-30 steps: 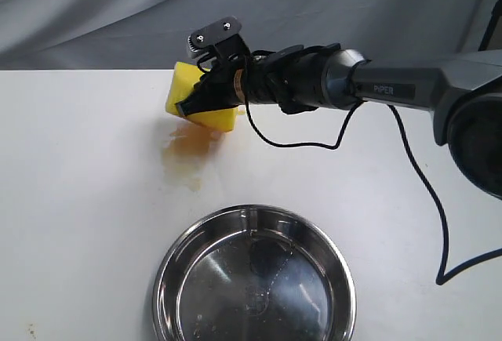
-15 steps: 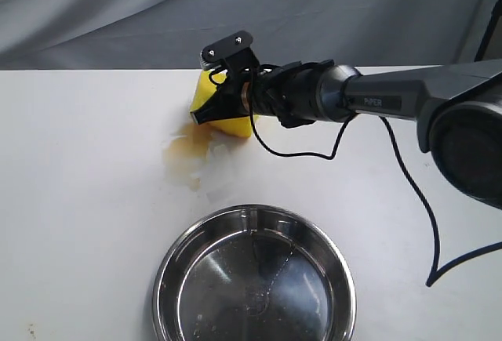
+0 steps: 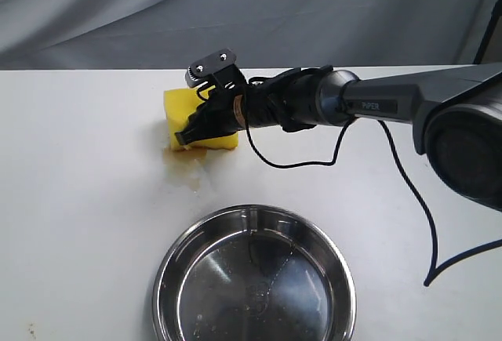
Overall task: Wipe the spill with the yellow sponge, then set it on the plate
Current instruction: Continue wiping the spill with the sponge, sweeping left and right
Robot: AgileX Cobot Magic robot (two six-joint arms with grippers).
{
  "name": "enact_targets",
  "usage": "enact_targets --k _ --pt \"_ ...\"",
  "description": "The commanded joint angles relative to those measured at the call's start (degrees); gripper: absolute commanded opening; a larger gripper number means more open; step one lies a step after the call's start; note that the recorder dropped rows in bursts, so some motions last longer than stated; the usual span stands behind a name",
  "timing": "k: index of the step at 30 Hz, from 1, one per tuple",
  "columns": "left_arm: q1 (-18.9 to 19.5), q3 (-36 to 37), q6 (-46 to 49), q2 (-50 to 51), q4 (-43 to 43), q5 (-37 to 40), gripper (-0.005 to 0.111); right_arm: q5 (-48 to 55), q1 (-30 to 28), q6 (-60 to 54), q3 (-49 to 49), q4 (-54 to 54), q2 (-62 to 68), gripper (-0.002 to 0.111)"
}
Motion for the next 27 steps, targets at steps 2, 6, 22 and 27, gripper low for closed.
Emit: enact_targets --k 2,6,22,27 --pt "-0.28 0.22 -0.07 -0.25 -0.44 -0.14 0.000 -8.64 -0.10 2.64 0.08 0.03 0.27 0.001" --pt "-0.28 0.22 -0.07 -0.25 -0.44 -0.14 0.000 -12.98 -0.10 3.23 0.08 0.03 0.27 0.001" --pt "-0.28 0.22 -0.07 -0.25 -0.44 -0.14 0.000 -19.11 -0.10 3.11 0.08 0.03 -1.37 0.001" --pt "-0.28 0.22 -0.07 -0.25 -0.44 -0.14 0.000 -13.26 -0.10 2.84 0.08 0.03 -4.91 0.001"
